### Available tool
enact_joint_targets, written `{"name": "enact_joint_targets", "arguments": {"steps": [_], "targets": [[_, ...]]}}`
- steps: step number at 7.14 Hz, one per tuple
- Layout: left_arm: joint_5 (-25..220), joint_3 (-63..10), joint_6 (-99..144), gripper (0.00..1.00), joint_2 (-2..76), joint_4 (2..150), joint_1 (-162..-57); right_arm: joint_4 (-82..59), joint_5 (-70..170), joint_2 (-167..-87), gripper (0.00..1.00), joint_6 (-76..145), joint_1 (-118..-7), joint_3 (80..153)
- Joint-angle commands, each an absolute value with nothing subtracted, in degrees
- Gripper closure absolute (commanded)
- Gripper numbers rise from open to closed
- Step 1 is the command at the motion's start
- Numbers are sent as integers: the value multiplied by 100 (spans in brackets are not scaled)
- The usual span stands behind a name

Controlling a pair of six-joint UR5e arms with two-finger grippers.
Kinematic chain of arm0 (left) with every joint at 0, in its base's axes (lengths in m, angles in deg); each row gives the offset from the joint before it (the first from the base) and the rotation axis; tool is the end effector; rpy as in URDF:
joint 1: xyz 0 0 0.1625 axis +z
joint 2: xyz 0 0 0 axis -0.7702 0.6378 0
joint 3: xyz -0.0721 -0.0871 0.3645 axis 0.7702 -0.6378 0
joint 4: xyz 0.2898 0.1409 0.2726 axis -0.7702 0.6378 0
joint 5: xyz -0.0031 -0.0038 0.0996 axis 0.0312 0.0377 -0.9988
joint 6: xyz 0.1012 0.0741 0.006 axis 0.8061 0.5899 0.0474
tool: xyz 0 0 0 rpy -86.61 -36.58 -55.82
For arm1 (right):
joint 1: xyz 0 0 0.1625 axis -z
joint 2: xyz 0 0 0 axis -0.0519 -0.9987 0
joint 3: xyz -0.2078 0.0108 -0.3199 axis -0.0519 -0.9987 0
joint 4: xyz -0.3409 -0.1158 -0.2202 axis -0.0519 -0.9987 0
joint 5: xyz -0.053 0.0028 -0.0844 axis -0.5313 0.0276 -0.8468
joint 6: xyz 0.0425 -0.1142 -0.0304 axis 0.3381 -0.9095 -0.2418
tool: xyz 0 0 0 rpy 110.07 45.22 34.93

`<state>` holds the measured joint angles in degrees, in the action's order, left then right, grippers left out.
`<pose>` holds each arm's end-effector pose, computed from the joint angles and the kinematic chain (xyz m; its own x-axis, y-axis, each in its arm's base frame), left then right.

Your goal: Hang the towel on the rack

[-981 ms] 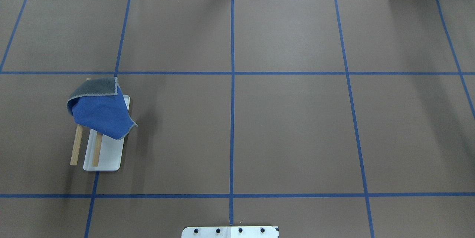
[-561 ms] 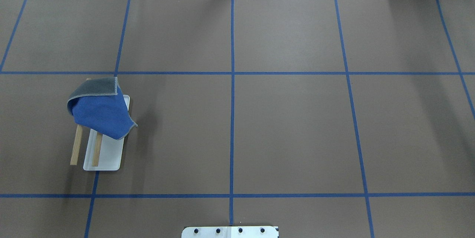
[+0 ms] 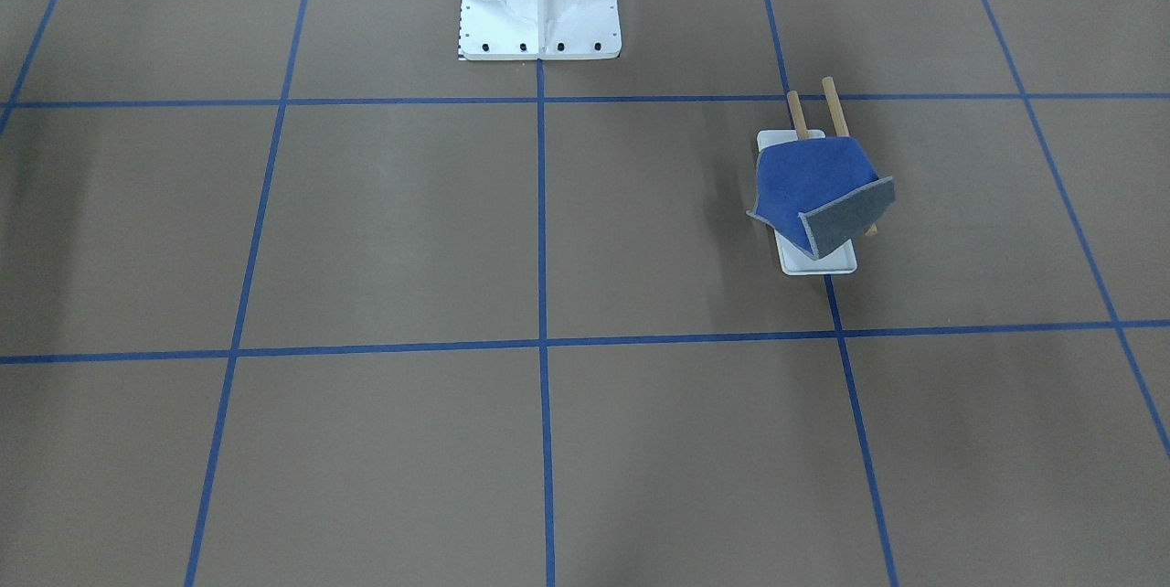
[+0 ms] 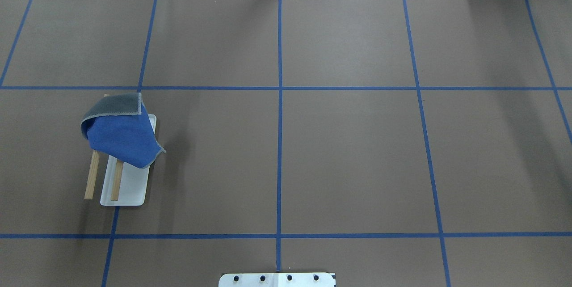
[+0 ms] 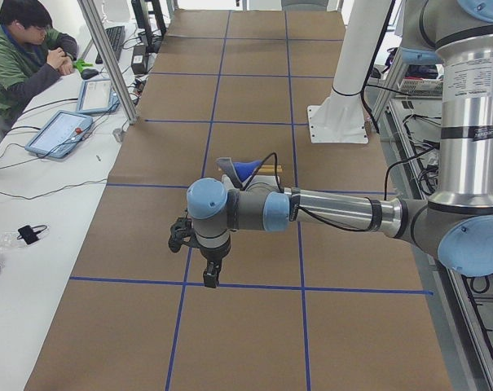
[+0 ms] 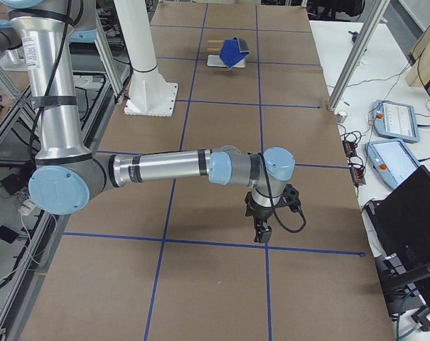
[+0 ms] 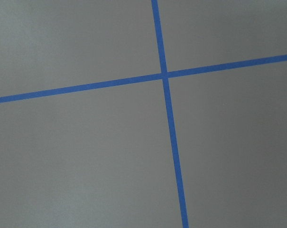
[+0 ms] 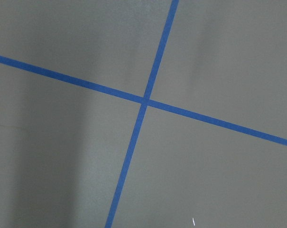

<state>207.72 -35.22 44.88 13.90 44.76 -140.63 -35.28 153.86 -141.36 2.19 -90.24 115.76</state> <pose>-0.0517 -0.4772 0.5918 0.7387 0.1407 -0.6592 -0.0935 0.9899 0.1065 0.0328 -0.5304 0.5939 0.7587 -0.2745 0.5907 0.2612 0.9590 0.1101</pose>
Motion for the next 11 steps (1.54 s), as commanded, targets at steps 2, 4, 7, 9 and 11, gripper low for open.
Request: {"name": "enact_joint_targets", "arguments": {"steps": [2, 4, 7, 9, 11], "targets": [[20768, -3542, 4488, 1, 1364, 4480, -14063, -3530, 15508, -14160, 0, 222, -8981, 11579], [20768, -3542, 4488, 2, 1337, 4480, -14063, -3530, 15561, -14195, 0, 222, -8963, 11579], [20759, -3621, 4488, 1, 1311, 4480, -14063, -3530, 15561, -14204, 0, 222, -8955, 11579], [20742, -3621, 4488, 1, 1311, 4480, -14063, -3530, 15570, -14204, 0, 222, -8928, 11579], [20716, -3621, 4488, 1, 1311, 4480, -14063, -3522, 15570, -14230, 0, 222, -8920, 11588]]}}
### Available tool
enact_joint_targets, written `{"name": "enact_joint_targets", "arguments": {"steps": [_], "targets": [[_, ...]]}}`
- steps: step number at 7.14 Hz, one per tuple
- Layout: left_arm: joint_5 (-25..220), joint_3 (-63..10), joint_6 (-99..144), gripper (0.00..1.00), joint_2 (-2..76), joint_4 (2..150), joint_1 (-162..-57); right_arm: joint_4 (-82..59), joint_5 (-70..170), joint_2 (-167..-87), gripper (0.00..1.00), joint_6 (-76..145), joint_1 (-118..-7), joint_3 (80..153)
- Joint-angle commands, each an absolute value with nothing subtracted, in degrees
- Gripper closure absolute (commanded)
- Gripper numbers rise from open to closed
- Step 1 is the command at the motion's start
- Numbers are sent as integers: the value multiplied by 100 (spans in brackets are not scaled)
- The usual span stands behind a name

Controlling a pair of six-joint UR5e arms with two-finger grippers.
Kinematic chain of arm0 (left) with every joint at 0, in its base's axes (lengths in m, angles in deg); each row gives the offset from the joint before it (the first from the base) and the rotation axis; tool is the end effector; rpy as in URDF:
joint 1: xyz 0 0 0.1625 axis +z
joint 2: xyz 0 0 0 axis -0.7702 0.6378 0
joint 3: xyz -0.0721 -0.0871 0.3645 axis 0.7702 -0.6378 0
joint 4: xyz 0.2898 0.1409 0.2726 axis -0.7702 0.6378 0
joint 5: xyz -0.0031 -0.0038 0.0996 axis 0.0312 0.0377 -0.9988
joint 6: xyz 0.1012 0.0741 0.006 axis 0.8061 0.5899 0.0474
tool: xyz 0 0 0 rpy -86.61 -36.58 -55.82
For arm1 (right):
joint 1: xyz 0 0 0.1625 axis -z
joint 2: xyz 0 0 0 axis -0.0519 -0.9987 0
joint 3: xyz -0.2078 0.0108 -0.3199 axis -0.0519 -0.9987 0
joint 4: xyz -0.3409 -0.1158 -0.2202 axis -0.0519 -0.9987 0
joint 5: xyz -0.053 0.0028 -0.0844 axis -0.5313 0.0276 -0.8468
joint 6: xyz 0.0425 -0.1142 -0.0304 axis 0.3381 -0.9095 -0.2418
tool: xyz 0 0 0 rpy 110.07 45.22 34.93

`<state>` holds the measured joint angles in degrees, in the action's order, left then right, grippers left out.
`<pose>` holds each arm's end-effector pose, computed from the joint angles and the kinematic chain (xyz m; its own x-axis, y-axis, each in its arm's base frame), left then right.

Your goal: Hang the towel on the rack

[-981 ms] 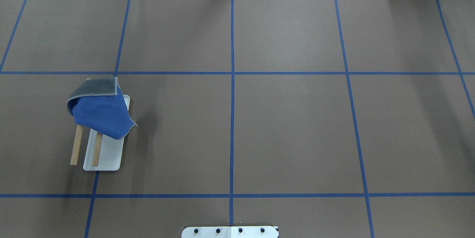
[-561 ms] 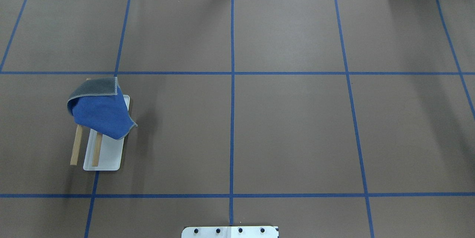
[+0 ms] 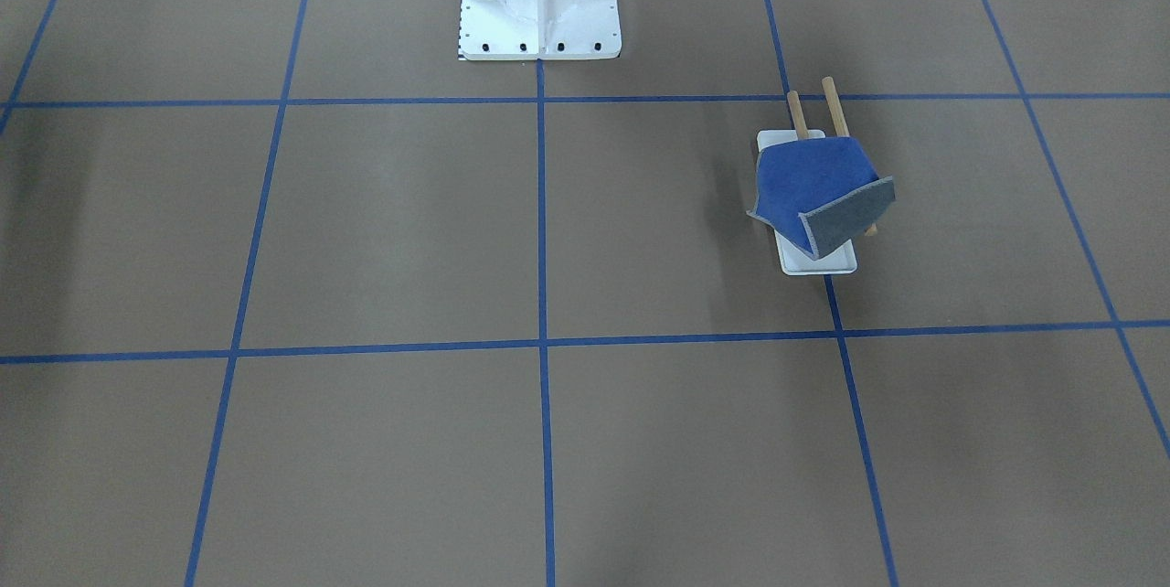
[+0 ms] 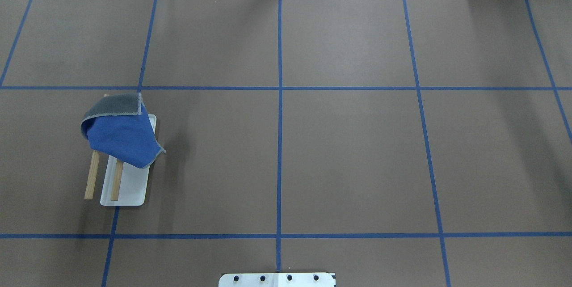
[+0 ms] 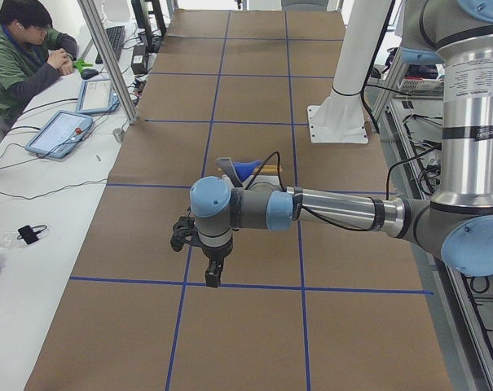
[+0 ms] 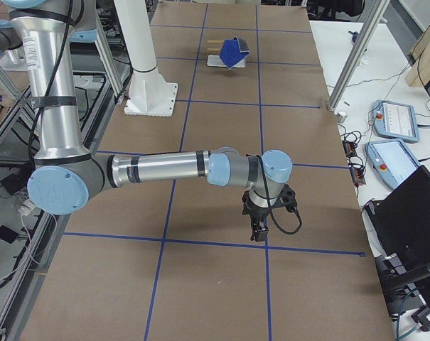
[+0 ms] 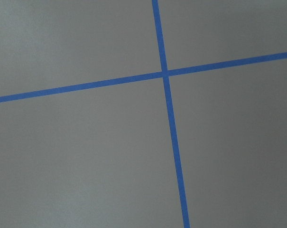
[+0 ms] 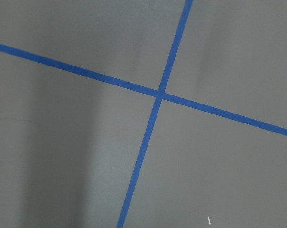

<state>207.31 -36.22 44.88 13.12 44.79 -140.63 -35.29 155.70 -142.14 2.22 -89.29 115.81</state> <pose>-0.0524 -0.4722 0.5900 0.7435 0.1434 -0.6532 -0.0941 0.9894 0.1101 0.0212 -0.5250 0.5982 0.7359 -0.2761 0.6182 0.2715 0.9568 0.1040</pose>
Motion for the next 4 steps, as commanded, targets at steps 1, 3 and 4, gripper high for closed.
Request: {"name": "enact_joint_targets", "arguments": {"steps": [1, 3, 4], "targets": [[20724, -3630, 4488, 1, 1311, 4480, -14063, -3522, 15570, -14230, 0, 222, -8919, 11588], [20716, -3621, 4488, 1, 1311, 4472, -14063, -3522, 15570, -14265, 0, 222, -8919, 11597], [20716, -3630, 4488, 1, 1311, 4472, -14063, -3522, 15570, -14266, 0, 222, -8919, 11597]]}}
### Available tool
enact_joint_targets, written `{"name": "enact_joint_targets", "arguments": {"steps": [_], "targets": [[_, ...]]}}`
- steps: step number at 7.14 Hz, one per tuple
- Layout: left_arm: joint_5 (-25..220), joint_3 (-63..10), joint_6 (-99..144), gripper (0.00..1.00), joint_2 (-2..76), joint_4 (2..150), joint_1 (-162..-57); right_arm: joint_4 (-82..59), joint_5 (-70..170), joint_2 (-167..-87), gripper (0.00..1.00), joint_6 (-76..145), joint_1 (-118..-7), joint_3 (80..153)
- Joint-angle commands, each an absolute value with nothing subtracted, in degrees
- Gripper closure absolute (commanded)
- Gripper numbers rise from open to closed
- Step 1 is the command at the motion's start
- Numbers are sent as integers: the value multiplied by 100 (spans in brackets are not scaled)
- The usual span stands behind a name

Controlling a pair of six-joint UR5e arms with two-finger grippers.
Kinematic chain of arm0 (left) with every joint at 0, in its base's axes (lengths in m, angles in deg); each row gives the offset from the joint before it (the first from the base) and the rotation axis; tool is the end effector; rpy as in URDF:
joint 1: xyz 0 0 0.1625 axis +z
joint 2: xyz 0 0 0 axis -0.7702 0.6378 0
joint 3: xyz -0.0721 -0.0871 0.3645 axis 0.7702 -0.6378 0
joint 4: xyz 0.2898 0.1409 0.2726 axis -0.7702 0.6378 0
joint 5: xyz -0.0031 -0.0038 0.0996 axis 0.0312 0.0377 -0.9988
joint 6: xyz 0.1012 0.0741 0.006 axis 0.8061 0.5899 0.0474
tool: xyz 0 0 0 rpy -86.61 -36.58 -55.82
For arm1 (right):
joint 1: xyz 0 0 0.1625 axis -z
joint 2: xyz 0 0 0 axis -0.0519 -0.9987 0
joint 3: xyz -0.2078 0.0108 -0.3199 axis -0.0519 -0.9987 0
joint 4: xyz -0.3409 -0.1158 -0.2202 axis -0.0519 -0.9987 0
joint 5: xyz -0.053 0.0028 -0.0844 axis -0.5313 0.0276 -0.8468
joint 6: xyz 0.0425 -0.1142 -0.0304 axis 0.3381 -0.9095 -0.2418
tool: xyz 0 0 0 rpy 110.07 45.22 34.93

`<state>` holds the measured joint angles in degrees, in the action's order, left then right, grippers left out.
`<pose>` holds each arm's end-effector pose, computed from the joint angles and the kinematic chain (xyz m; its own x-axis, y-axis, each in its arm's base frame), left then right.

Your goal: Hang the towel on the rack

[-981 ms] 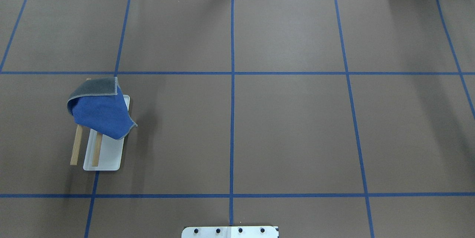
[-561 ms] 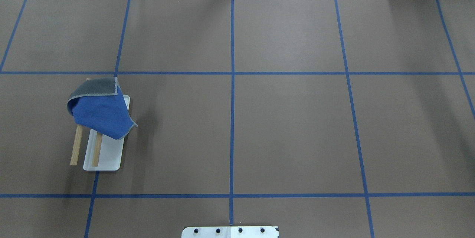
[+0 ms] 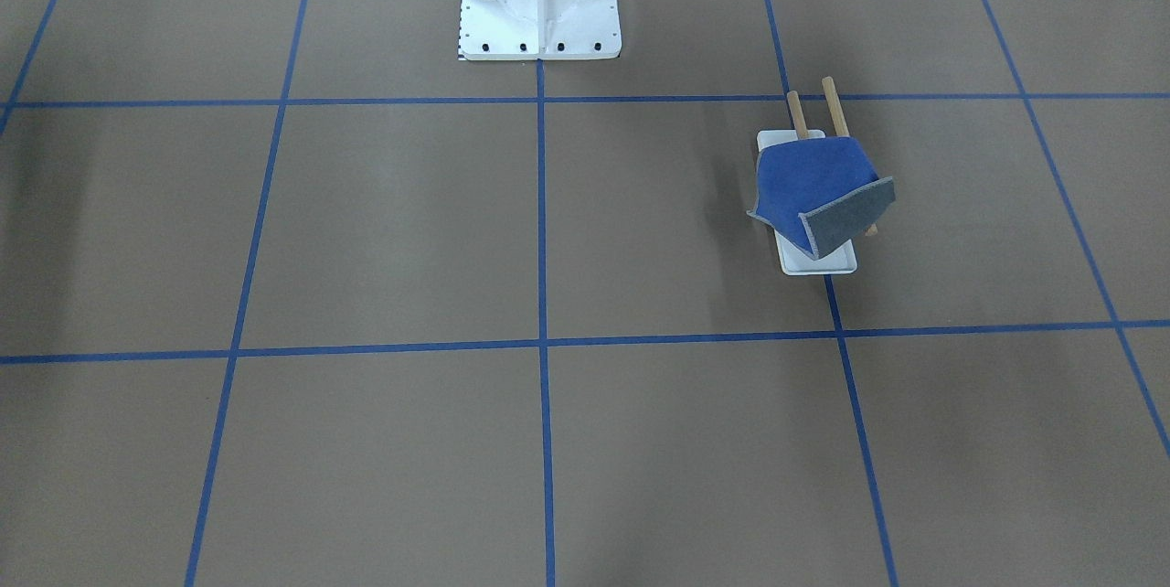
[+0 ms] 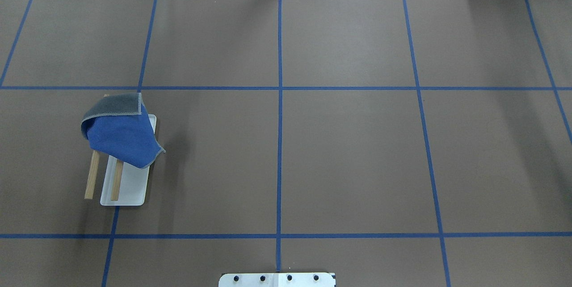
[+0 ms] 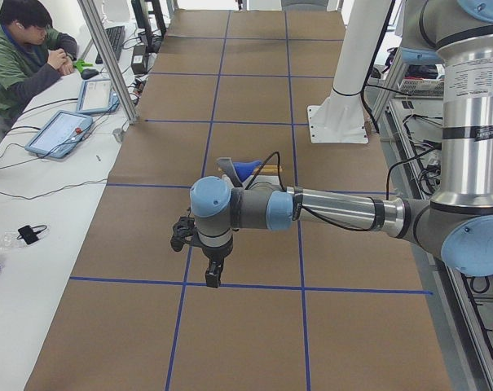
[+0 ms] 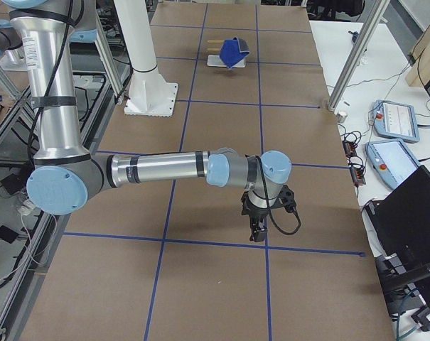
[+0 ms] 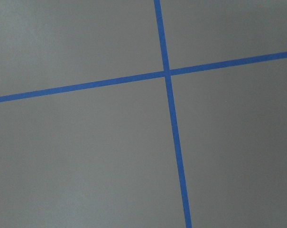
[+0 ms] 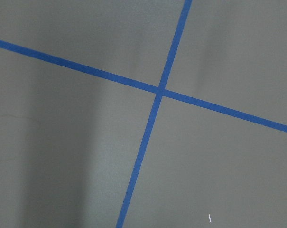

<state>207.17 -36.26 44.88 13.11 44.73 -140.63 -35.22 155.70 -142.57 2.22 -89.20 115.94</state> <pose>-0.0526 -0.4721 0.5901 0.7451 0.1430 -0.6515 -0.0943 0.9895 0.1094 0.0205 -0.5220 0.6009 0.7356 -0.2747 0.6191 0.2730 0.9568 0.1001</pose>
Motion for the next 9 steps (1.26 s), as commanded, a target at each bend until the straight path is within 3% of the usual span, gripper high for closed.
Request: {"name": "enact_joint_targets", "arguments": {"steps": [1, 9], "targets": [[20689, -3621, 4488, 2, 1311, 4472, -14063, -3522, 15570, -14266, 0, 213, -8919, 11597], [20672, -3674, 4488, 1, 1232, 4472, -14063, -3513, 15570, -14266, 0, 213, -8919, 11650]]}}
